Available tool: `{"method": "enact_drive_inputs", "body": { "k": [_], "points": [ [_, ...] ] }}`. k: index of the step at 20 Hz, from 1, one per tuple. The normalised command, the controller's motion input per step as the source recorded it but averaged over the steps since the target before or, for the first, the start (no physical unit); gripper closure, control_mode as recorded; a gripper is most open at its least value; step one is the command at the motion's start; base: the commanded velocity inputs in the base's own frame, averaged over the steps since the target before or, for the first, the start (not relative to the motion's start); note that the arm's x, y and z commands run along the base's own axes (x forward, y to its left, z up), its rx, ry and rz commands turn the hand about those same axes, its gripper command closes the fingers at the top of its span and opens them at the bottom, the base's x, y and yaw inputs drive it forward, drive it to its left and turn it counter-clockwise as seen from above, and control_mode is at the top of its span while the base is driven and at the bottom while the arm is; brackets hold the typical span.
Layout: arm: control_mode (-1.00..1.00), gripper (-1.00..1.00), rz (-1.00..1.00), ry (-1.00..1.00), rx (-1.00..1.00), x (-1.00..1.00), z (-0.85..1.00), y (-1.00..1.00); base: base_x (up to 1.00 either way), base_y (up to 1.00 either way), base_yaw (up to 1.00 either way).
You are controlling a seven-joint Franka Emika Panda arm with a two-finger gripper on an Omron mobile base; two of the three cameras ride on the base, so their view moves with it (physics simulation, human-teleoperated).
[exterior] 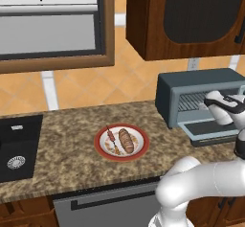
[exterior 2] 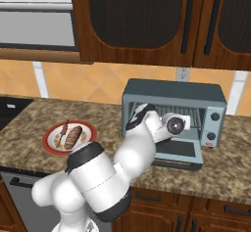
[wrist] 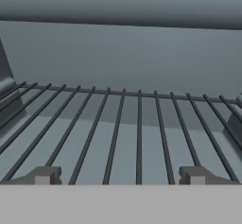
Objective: Pick up the kebab skewer and baguette bread, and place them inside the toaster oven. Close the toaster oven door and start by setting the timer.
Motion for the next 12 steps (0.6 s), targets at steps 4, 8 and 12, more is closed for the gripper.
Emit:
{"method": "enact_drive_inputs", "body": {
  "k": [4, 8, 12],
  "points": [
    [-1.0, -1.0, 0.0, 0.03, 0.0, 0.24, -0.01, 0.0, 0.0, 0.0, 0.0],
    [-1.0, -1.0, 0.0, 0.14, 0.0, 0.0, -0.23, 0.0, 0.0, 0.0, 0.0],
    [-1.0, -1.0, 0.0, 0.16, 0.0, 0.0, -0.27, 0.0, 0.0, 0.0, 0.0]
  ]
}}
